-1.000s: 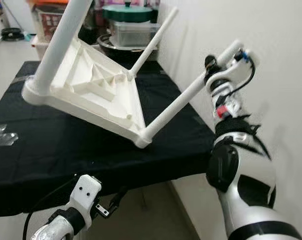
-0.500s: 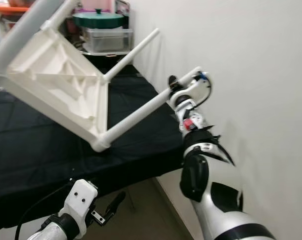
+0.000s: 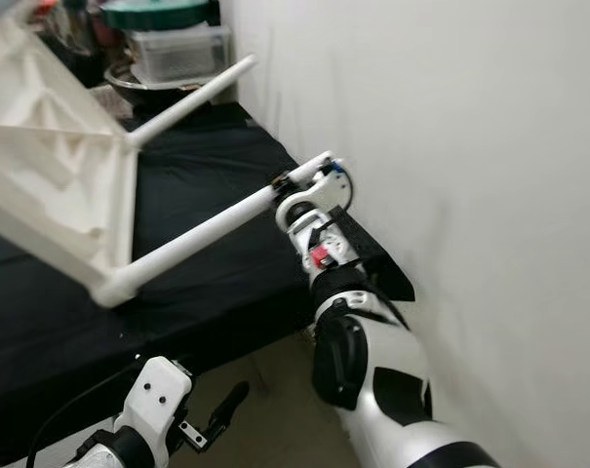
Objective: Building children table
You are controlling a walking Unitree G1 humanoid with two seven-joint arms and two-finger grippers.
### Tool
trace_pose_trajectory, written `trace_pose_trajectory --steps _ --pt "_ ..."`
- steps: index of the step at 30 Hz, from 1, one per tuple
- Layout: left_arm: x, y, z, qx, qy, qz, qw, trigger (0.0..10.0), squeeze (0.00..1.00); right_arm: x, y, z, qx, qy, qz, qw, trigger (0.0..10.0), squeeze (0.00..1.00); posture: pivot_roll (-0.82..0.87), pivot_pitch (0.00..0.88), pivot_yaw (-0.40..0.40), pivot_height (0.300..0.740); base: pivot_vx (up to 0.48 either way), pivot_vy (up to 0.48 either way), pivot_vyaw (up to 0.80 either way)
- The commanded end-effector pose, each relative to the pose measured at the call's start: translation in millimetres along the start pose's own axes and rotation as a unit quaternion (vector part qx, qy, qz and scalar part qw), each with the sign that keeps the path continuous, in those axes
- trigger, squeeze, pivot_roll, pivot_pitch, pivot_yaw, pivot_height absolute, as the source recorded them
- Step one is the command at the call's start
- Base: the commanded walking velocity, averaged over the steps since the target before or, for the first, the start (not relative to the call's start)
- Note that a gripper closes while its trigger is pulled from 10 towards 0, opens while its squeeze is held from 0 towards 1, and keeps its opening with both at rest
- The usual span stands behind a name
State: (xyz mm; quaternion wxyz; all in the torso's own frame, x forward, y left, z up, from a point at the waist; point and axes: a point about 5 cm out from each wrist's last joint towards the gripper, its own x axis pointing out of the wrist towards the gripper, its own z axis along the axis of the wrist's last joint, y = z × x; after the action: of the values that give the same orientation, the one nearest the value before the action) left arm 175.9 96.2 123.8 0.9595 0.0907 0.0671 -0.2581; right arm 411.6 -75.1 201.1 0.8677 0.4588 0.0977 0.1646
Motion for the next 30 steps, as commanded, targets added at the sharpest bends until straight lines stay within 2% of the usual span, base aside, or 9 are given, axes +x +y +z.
trace_pose_trajectory --steps 1,9,14,15,21,22,26,29,30 --pt "-2.3 -1.4 0 0.001 0.007 -0.005 1.0 10.0 0.0 -10.5 -24.4 -69 -0.023 0.163 -0.056 0.985 0.0 0.0 0.19 0.2 -0.072 0.74 0.0 0.0 0.0" --pt "-2.3 -2.0 0 0.0 0.011 -0.005 1.0 10.0 0.0 -13.0 -25.4 -78 -0.035 0.192 -0.049 0.98 0.0 0.0 0.18 0.199 -0.066 0.74 0.0 0.0 0.0" --pt "-1.7 -1.9 1 0.001 0.011 -0.006 1.0 10.0 0.0 -16.8 -40.1 -64 -0.04 0.172 -0.08 0.981 0.0 0.0 0.18 0.192 -0.073 0.74 0.0 0.0 0.0" --pt "-1.6 -1.8 0 0.001 0.012 -0.006 1.0 10.0 0.0 -17.9 -45.1 -58 -0.048 0.161 -0.096 0.981 10.0 0.0 0.17 0.19 -0.072 0.74 0.0 0.0 0.0" --pt "-0.6 -1.7 0 0.001 0.013 -0.006 1.0 10.0 0.0 -17.5 -46.2 -50 -0.065 0.151 -0.097 0.982 10.0 0.0 0.17 0.185 -0.067 0.74 0.0 0.0 0.0" --pt "0.2 -2.0 0 0.001 0.013 -0.006 1.0 10.0 0.0 -16.6 -43.6 -49 -0.072 0.152 -0.085 0.982 10.0 1.0 0.17 0.179 -0.071 0.74 0.0 0.0 0.0" --pt "1.9 -2.0 0 0.001 0.012 -0.006 1.0 10.0 0.0 -15.4 -40.8 -48 -0.076 0.153 -0.078 0.982 10.0 1.0 0.16 0.167 -0.071 0.74 0.0 0.0 0.0" --pt "3.4 -1.9 0 0.003 0.013 -0.006 1.0 10.0 0.0 -16.0 -43.3 -46 -0.077 0.15 -0.097 0.981 10.0 1.0 0.16 0.163 -0.073 0.74 0.0 0.0 0.0" --pt "4.2 -1.8 0 0.003 0.012 -0.005 1.0 10.0 0.0 -17.1 -47.0 -44 -0.082 0.145 -0.111 0.98 10.0 0.0 0.16 0.155 -0.073 0.74 0.0 0.0 0.0"
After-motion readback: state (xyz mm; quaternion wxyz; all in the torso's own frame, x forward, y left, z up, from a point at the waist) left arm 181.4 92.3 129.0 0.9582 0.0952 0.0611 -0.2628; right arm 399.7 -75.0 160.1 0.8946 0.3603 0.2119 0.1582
